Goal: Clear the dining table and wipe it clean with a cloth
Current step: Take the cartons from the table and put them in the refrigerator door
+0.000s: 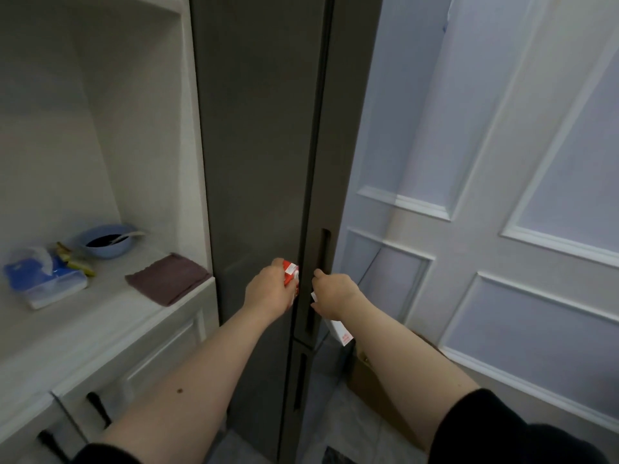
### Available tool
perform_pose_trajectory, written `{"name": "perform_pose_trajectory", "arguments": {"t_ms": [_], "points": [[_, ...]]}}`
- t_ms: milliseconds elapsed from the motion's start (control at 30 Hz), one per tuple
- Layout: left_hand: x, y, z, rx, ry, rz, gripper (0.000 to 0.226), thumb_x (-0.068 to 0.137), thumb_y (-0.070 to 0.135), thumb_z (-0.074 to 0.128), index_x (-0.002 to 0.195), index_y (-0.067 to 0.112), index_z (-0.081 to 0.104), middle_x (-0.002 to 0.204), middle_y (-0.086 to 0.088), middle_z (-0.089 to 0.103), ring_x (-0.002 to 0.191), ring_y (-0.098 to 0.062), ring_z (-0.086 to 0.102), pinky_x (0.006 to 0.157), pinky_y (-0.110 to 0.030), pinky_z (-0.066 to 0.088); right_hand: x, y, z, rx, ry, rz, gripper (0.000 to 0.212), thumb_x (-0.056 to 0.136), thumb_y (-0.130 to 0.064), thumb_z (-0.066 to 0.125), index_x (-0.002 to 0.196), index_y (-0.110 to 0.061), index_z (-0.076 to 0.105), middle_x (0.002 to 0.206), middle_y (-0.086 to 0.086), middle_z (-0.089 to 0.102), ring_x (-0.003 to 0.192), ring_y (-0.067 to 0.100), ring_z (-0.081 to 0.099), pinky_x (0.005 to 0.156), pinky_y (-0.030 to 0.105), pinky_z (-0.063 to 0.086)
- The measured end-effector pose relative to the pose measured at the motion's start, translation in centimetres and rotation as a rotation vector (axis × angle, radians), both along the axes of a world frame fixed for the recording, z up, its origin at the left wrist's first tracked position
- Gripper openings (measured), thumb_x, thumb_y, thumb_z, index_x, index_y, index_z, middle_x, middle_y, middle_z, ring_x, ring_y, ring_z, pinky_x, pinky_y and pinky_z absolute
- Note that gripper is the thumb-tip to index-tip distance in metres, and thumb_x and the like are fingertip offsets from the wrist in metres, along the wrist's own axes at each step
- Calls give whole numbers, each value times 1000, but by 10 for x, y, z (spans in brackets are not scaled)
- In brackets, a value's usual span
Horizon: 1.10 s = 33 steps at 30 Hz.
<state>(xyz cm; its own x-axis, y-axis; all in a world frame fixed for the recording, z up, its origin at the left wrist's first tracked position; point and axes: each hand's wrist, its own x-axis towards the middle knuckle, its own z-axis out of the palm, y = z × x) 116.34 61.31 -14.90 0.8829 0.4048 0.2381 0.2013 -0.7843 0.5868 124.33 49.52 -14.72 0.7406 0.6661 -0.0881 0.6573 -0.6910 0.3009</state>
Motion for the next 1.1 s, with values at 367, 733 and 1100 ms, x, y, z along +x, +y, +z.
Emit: {"name": "perform_pose_trajectory", "arguments": {"t_ms": [367,733,1100], "points": [[19,-19,-21,-9,-17,114,36,93,35,51,123,15,46,103,-4,63,87,-19,62,65,-28,46,15,-20,-26,309,87,51,61,90,-16,52,144,-15,24,132,17,49,113,28,52,88,35,47],[28,-42,-39,-1,-17,96,31,93,36,50,116,16,50,93,-1,64,78,-15,62,64,-31,52,20,-25,-34,430,75,147,52,86,-14,58,134,-16,39,129,4,49,100,21,50,76,28,42],[45,-69,-22,-14,72,-31,34,92,37,50,117,14,48,106,-9,63,93,-28,62,79,-43,53,17,-130,-37,423,130,10,54,92,-28,48,140,-17,27,122,10,50,94,25,54,68,30,42]]}}
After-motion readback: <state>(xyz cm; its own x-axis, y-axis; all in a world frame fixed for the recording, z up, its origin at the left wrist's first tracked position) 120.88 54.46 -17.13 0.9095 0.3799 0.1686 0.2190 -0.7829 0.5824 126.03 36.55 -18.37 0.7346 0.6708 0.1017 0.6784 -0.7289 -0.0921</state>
